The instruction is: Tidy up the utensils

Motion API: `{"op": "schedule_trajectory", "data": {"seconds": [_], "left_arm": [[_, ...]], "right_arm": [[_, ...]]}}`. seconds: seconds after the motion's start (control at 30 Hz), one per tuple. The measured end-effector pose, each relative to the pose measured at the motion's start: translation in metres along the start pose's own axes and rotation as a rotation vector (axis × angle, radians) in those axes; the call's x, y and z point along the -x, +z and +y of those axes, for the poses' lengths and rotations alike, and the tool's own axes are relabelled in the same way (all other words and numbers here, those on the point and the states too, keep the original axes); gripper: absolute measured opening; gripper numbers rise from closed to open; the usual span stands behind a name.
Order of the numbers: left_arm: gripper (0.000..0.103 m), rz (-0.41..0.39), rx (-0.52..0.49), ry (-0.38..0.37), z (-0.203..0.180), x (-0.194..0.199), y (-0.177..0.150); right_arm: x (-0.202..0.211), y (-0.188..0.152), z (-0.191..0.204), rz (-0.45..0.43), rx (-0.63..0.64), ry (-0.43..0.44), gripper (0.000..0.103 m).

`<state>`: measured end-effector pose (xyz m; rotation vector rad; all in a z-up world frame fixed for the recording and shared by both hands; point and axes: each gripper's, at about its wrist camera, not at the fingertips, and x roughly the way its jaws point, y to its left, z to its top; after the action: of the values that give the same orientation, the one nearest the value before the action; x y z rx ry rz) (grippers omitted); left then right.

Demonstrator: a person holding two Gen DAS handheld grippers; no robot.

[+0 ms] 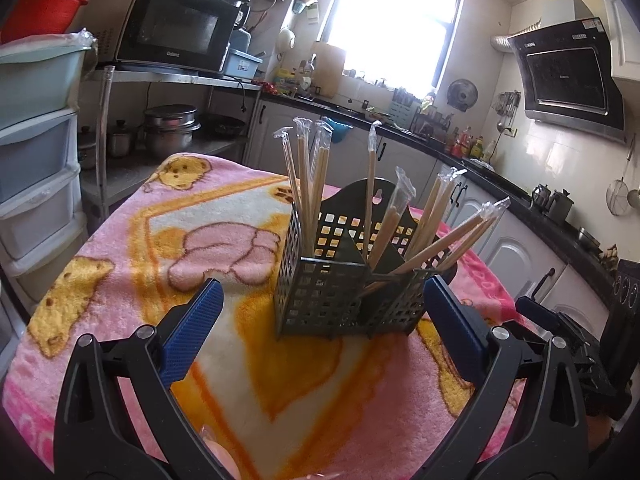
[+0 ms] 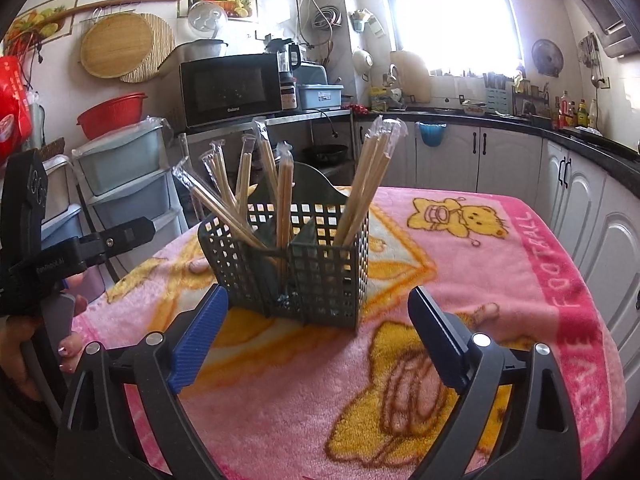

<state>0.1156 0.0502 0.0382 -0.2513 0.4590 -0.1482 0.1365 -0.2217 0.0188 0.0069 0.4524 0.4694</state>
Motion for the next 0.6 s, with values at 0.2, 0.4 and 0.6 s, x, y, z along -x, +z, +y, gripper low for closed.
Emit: {"op": "schedule_trajectory", "data": {"seconds": [0.2,0.4,0.6], "left_arm": [[0.092,-0.029,-0.042,0.032,-0.007,0.003,-0.012],[0.092,-0.059,-0.045,0.016,-0.012,0.006,-0.023],[0.092,-0.107,-0.074,0.014,-0.018,0.01,-0.033]], "right_arm": [[0.001,-0.01,-0.002,-0.006,-0.008,-0.02,0.092],[0.003,-0.018,0.0,-0.028,-0.002,-0.037,0.094],[0.009,-0.024,0.004,-0.095,0.026,-0.067,0.096]]}}
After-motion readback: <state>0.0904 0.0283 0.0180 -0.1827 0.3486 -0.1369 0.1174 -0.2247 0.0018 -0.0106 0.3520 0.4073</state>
